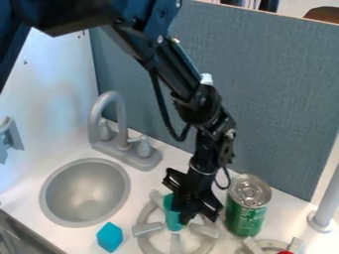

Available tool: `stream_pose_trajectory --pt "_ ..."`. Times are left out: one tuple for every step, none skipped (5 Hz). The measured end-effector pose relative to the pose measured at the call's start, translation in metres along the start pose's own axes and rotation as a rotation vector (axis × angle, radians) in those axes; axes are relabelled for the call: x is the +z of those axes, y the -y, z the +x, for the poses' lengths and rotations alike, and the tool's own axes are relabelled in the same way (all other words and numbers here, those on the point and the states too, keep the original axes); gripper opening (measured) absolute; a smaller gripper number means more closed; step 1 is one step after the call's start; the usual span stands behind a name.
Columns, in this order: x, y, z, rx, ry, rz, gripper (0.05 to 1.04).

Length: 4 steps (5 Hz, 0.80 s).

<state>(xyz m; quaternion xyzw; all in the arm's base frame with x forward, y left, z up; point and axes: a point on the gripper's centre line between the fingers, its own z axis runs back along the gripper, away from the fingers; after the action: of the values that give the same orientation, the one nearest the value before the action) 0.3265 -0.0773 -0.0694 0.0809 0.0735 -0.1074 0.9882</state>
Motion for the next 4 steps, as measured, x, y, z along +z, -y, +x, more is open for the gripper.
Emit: stream_pose_trajectory --pt "0.001 -0.001 -0.008 -0.001 0.003 -0.002 0.124" --pt "0.035 -0.005 -0.025 0.009 0.072 -0.021 0.118" --pt "0.060 0.000 -0.048 0.004 0.078 -0.035 0.118" --pt "0.060 0.022 -0.070 -0.055 0.047 -0.048 0.118"
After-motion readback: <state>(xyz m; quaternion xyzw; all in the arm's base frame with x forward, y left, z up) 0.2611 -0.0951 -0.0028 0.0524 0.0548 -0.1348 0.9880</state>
